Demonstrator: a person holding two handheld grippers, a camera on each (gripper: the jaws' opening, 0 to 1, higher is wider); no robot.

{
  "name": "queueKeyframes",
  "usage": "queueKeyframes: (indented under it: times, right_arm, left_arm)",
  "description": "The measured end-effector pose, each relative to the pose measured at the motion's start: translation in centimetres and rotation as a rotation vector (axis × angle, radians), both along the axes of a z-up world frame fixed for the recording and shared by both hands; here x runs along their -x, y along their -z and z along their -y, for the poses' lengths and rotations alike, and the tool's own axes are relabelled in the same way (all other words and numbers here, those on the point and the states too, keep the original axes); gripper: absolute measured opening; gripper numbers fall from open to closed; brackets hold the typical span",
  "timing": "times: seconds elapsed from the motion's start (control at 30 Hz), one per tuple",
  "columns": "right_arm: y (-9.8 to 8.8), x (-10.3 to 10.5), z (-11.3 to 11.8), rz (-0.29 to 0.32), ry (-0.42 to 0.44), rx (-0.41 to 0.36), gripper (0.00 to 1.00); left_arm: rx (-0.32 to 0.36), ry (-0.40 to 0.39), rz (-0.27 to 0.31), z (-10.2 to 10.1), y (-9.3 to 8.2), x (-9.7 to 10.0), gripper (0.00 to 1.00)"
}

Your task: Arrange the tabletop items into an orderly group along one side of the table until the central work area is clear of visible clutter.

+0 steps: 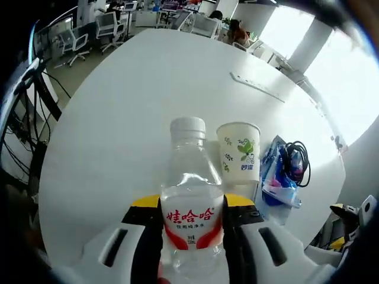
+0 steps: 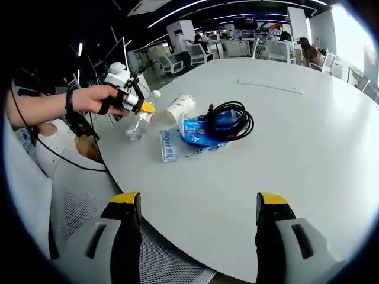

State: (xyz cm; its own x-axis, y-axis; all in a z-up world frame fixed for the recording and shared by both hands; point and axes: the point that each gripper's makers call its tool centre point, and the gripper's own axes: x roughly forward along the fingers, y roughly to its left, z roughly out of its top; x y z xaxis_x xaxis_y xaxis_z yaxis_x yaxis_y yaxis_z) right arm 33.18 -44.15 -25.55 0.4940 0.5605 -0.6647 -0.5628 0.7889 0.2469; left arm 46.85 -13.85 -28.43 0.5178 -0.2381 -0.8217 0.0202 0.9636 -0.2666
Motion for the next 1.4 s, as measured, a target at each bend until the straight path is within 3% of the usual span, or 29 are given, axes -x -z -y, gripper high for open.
queueKeyframes:
  times: [0.77,1.4]
  right_arm:
    - [-0.5,-0.1,-1.0,0.025,0.003,-0.015,0.79]
    - [-0.7,0.3,-1.2,0.034,0.014,-0.016,0.79]
  left_arm:
    - [0.005,0.024,0.103,-0.6,-2.6,0.0,0.37]
    - [-0.045,0.054,0.141,-1.5,-3.3,0.1,0.37]
